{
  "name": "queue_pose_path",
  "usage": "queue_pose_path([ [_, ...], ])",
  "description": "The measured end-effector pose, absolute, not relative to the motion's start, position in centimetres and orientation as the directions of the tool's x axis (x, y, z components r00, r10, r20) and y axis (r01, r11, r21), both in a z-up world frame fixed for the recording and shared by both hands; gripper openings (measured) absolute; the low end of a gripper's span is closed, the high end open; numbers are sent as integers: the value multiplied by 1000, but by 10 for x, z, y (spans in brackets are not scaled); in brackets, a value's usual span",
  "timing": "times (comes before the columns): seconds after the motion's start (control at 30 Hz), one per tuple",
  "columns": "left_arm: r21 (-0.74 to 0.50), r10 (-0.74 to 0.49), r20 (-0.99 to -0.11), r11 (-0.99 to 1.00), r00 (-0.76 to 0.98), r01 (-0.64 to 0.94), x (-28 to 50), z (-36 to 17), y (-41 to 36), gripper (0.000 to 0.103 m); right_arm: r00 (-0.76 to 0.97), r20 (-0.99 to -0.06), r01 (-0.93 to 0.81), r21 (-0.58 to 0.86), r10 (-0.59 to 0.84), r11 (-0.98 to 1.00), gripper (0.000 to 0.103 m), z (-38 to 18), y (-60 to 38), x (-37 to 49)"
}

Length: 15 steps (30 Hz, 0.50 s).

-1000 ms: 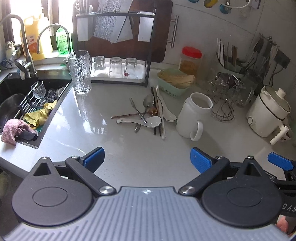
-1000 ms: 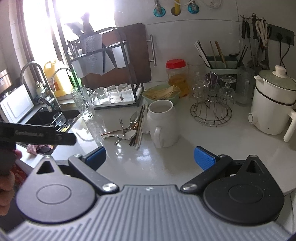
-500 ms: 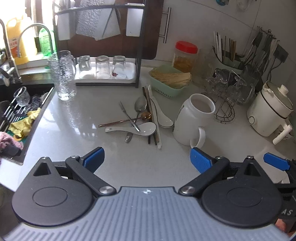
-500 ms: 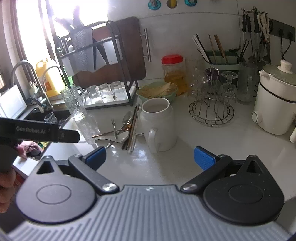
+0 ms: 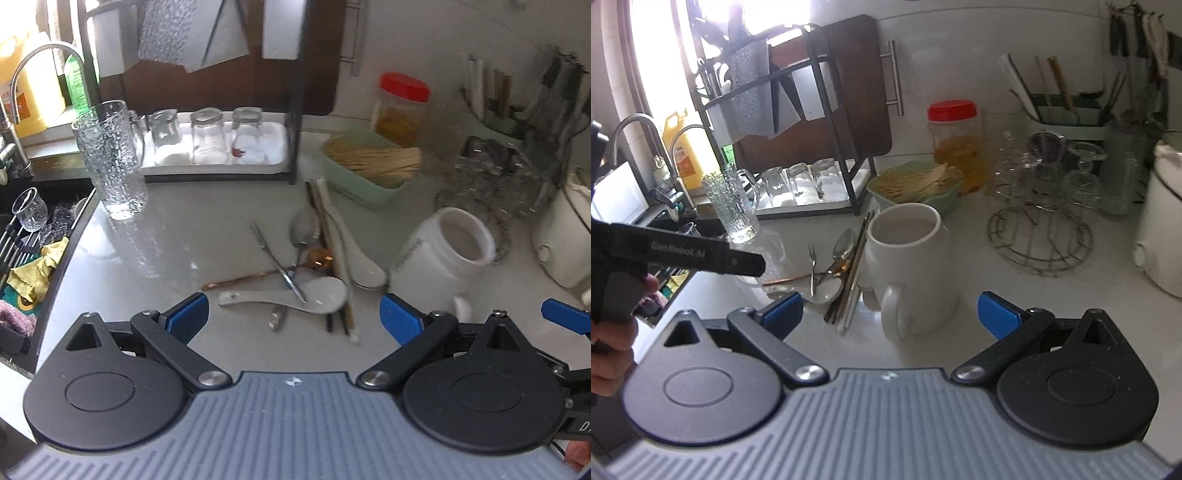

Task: Organize utensils
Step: 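Grasp the white Starbucks mug with the right tool while the left tool reaches toward the fork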

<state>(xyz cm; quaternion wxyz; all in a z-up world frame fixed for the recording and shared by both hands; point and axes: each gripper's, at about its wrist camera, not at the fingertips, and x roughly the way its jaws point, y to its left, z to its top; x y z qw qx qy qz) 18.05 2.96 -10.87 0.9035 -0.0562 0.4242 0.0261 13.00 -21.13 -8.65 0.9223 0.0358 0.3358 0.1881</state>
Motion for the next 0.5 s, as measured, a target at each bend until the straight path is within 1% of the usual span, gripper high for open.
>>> queue_pose_path([
  [0.13,-81,14,-794,988,608,-129,206,-120,45,101,690,-615,-330,201,381,922,103,-97,-203,151],
  [0.23,-82,21,-807,986,590,-148,220,-129,54,101,697,-639,-302,150,325,942,103,-108,-195,164],
  [0.37,-106,-5,-824,984,566,-146,235,-144,61,101,668,-676,-269,168,310,948,103,-120,-194,182],
  [0.5,-74,12,-839,988,544,-137,253,-163,62,100,655,-701,-259,142,282,955,103,-131,-186,198],
])
